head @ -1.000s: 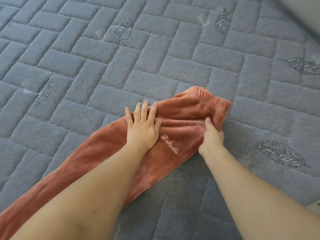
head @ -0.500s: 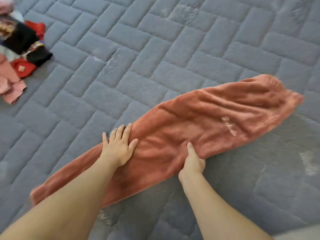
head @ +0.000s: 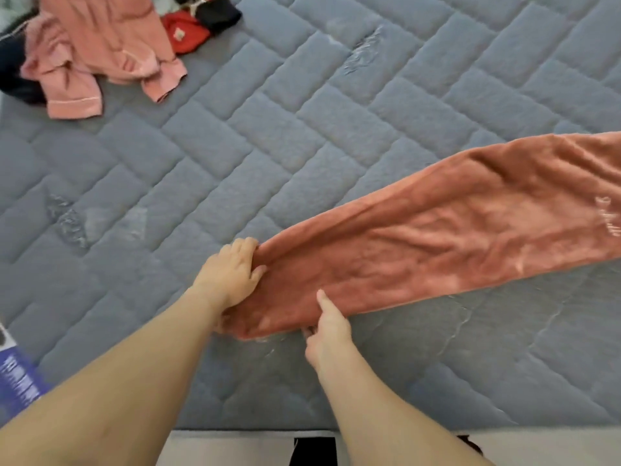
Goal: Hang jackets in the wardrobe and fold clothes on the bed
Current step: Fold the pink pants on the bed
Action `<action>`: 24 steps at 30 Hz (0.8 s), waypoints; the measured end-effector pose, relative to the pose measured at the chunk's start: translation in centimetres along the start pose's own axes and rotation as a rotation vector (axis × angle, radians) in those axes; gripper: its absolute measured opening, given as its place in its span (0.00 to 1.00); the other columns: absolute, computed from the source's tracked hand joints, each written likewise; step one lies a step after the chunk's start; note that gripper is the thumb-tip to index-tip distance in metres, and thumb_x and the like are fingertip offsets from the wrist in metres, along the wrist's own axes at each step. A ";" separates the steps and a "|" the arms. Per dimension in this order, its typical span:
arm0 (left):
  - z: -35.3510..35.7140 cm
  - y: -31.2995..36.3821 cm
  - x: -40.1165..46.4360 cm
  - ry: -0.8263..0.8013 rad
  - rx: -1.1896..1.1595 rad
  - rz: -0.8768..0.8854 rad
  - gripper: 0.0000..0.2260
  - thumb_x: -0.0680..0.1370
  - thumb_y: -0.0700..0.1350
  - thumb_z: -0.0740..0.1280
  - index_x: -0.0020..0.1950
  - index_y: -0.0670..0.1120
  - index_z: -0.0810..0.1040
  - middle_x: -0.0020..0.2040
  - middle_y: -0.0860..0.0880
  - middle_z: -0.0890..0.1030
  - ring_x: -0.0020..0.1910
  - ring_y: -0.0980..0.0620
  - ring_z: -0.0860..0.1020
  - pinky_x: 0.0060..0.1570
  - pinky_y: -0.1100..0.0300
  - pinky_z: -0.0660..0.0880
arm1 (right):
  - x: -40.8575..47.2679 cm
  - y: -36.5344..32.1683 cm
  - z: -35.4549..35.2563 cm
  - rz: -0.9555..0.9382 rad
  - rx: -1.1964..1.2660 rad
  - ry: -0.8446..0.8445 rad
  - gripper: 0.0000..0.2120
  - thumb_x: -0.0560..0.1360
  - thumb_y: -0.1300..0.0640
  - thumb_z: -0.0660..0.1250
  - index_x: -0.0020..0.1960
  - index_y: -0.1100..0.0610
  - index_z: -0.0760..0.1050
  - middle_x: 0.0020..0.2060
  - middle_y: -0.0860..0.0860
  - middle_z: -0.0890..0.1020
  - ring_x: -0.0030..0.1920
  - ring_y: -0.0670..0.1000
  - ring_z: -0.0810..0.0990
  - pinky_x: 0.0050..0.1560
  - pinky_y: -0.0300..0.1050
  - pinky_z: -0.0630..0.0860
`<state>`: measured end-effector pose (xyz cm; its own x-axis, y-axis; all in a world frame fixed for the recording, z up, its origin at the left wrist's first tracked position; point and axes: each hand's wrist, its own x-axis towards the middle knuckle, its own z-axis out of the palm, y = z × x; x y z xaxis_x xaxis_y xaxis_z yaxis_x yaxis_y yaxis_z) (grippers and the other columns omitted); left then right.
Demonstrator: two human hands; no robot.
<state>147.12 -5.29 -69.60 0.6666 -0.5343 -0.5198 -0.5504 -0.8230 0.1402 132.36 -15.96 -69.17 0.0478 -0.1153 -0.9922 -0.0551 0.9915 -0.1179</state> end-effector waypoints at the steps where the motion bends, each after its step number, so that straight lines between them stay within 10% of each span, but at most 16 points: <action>1: -0.1 -1.0 -0.4 -0.017 0.018 0.010 0.16 0.79 0.56 0.61 0.61 0.48 0.67 0.59 0.46 0.73 0.59 0.42 0.73 0.54 0.48 0.72 | -0.3 1.7 0.8 0.045 -0.027 -0.029 0.20 0.73 0.57 0.74 0.63 0.56 0.73 0.55 0.56 0.81 0.48 0.55 0.81 0.43 0.47 0.77; 10: -1.6 -5.9 1.4 -0.288 -0.439 -0.151 0.10 0.79 0.49 0.62 0.59 0.53 0.65 0.51 0.48 0.78 0.46 0.51 0.77 0.46 0.52 0.73 | -0.3 8.5 4.0 0.200 -0.197 -0.137 0.14 0.79 0.53 0.67 0.62 0.56 0.72 0.48 0.53 0.81 0.51 0.54 0.78 0.66 0.53 0.68; 20: -10.1 0.8 3.4 -0.283 -0.889 -0.200 0.12 0.74 0.42 0.66 0.54 0.56 0.80 0.40 0.51 0.84 0.39 0.51 0.79 0.42 0.55 0.74 | -4.1 2.8 5.0 0.104 -0.025 -0.225 0.10 0.80 0.58 0.65 0.60 0.56 0.77 0.52 0.59 0.84 0.53 0.60 0.82 0.56 0.56 0.79; 24: -14.0 9.5 4.9 -0.336 -0.828 -0.151 0.06 0.74 0.40 0.67 0.47 0.46 0.83 0.39 0.48 0.82 0.33 0.49 0.75 0.33 0.60 0.70 | -6.0 -3.6 3.4 0.055 0.100 -0.074 0.28 0.72 0.66 0.70 0.70 0.55 0.69 0.57 0.59 0.81 0.53 0.59 0.82 0.42 0.50 0.81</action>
<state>152.18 -18.45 -59.05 0.4489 -0.4317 -0.7824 0.1557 -0.8244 0.5442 135.66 -18.63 -62.64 0.1215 -0.0597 -0.9908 0.0398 0.9977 -0.0552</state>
